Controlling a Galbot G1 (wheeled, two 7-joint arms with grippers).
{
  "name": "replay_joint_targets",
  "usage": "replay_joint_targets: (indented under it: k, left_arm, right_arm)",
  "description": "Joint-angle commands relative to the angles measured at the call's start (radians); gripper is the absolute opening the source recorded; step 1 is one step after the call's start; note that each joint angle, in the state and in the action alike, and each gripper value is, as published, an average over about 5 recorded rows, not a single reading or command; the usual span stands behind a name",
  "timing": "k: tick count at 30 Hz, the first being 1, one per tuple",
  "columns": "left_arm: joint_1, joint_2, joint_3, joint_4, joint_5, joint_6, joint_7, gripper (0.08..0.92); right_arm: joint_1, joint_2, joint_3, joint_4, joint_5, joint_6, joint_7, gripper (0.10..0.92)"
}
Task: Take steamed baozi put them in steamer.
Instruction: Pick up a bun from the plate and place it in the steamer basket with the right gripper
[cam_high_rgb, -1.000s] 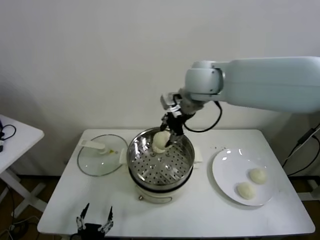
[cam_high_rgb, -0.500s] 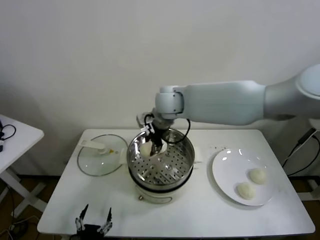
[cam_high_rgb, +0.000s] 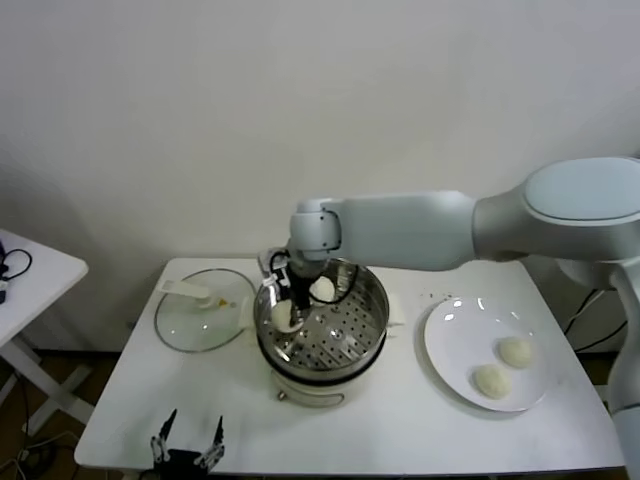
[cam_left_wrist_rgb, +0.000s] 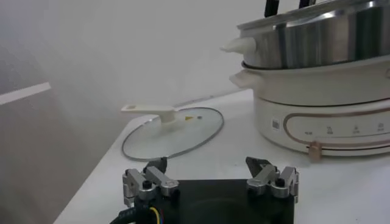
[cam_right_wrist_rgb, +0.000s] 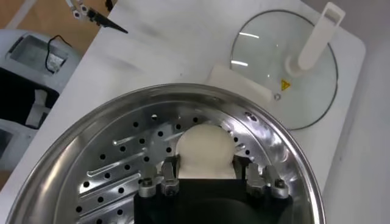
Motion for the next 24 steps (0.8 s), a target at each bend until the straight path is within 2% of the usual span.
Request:
replay_joint_targets:
  k: [1,9,17,24]
  left_arm:
    - [0.001,-0.002,0.002,0.000,0.004,0.002,0.001,0.823]
    - [0.001,-0.005,0.003,0.005,0.010,0.001,0.002,0.823]
    - [0.005,-0.004,0.002,-0.002,0.015,0.001,0.001,0.823]
    - [0.015,-0.002,0.005,-0.012,0.027,-0.001,0.001,0.823]
  right_arm:
    - [-0.032,0.021,0.002,-0.028,-0.019,0.001,-0.010,0.597]
    - [-0.034,0.014,0.007,-0.027,-0.034,0.017,-0.013,0.619]
    - [0.061,-0.035,0.004,0.016,0.015,0.058,-0.030,0.799]
    - [0.227,-0.199,-0.086,0.152,0.071,0.110,-0.109,0.822]
